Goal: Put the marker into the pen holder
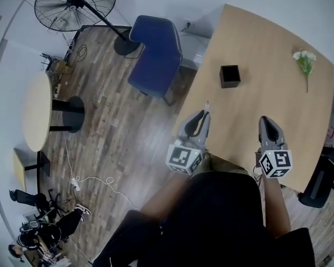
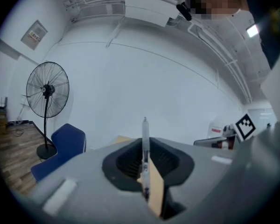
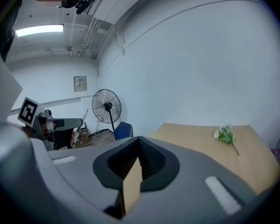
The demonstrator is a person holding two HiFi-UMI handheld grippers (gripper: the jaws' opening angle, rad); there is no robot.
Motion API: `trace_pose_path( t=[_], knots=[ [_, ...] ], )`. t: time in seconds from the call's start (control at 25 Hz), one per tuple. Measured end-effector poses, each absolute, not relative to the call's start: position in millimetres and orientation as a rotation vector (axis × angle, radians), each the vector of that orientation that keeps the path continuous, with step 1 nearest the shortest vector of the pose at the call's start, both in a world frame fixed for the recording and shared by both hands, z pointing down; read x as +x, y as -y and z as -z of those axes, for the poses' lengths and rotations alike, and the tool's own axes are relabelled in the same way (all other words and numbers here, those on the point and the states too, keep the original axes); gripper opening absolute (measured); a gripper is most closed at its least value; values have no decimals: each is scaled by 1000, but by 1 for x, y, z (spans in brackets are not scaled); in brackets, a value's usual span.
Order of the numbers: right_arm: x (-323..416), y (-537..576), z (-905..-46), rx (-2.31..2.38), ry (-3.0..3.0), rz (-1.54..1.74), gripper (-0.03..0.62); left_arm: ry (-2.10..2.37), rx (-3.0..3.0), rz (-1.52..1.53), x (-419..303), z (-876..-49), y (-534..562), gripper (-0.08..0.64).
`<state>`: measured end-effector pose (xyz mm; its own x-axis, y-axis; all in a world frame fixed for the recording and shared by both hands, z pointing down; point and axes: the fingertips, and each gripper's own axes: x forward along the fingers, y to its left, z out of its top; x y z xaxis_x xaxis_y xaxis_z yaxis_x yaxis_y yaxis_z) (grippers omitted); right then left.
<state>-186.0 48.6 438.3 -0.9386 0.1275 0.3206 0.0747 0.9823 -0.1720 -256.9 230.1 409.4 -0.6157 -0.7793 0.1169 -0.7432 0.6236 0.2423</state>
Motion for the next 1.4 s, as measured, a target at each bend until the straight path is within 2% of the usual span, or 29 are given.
trace_pose_path(
  t=[0.24, 0.68, 0.92, 1.4],
  knots=[
    [-207, -51, -441, -215, 2800, -271, 2, 2627, 1436, 52, -284, -404, -187, 51],
    [-234, -28, -462, -302, 2726, -339, 2, 2614, 1507, 88, -363, -413, -94, 51],
    [-249, 2, -486, -279, 2694, -354, 2, 2591, 1504, 28, -406, -459, -44, 51],
    [-257, 54, -540, -246, 2580, -472, 2, 2481, 1467, -101, -438, -550, 27, 51]
  ],
)
